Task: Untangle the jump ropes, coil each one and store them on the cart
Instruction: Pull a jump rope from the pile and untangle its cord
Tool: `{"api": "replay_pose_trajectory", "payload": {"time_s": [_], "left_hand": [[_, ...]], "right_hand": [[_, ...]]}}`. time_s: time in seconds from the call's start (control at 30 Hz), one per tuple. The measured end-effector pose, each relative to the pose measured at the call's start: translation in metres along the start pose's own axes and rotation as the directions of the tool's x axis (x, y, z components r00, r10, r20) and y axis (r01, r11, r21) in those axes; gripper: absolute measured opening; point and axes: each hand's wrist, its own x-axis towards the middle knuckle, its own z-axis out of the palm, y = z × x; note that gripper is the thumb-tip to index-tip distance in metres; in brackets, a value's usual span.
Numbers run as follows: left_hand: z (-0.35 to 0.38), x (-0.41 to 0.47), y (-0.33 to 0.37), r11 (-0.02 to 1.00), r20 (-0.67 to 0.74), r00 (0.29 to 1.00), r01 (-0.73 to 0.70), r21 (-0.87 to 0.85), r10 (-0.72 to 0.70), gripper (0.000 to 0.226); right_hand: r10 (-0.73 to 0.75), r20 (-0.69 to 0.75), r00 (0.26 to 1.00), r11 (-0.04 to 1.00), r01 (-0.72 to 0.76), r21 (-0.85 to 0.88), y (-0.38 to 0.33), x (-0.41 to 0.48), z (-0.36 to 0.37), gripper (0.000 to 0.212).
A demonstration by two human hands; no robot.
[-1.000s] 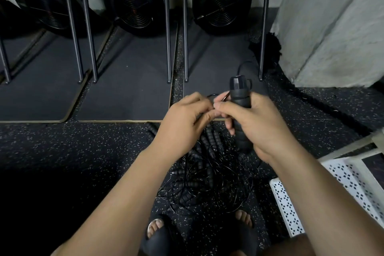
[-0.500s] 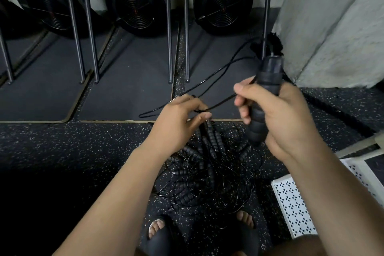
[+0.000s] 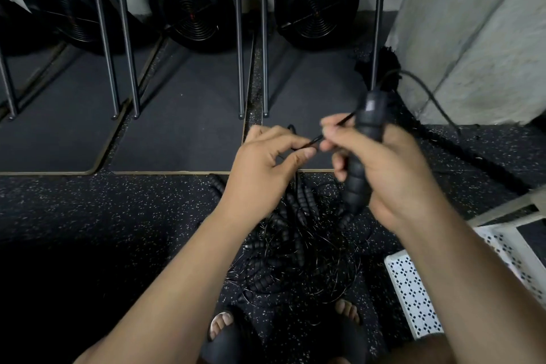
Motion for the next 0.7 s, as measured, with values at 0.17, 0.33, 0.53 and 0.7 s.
{"api": "replay_pose_trajectory", "payload": {"time_s": [0.17,0.33,0.53,0.7], "left_hand": [[-0.001,-0.002,0.0,0.993,0.103,0.995,0.016,-0.114,-0.004,0.013],[-0.012,0.0,-0.008,0.972,-0.117,0.978,0.15,-0.18,-0.173,0.022],[-0.006,-0.004,0.003,0.948,-0.024,0.956,0.286,-0.142,-0.292,0.016],[0.006,-0.01,0.002,0.965,0.23,0.938,0.264,0.005,-0.258,0.007]], "right_hand": [[0.035,-0.037,0.999,0.998,-0.037,-0.053,0.007,0.002,0.003,0.003],[0.042,-0.164,0.986,0.996,-0.027,0.089,-0.004,0.007,-0.01,0.006],[0.014,-0.106,0.994,0.964,0.015,0.267,-0.014,0.009,-0.018,0.007],[0.045,-0.121,0.992,0.979,-0.02,0.201,-0.01,0.015,-0.023,0.027]]}}
